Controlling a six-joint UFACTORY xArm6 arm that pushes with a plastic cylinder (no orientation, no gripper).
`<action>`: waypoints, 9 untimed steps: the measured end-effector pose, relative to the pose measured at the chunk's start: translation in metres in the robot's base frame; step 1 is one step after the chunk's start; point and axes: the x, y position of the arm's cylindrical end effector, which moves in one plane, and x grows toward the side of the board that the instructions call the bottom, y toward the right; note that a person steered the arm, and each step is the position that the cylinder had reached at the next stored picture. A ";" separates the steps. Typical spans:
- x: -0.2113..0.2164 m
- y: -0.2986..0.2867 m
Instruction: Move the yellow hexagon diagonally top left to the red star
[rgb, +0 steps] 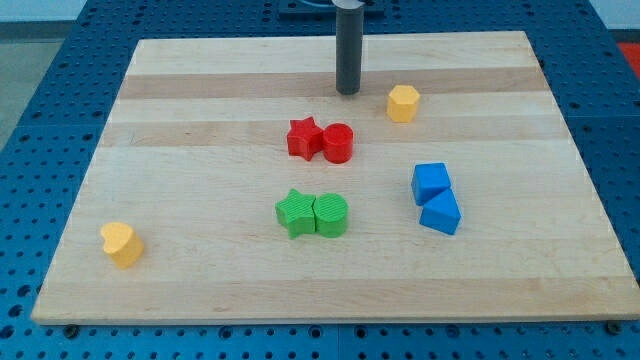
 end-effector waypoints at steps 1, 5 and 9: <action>-0.006 0.054; 0.069 0.136; 0.026 0.056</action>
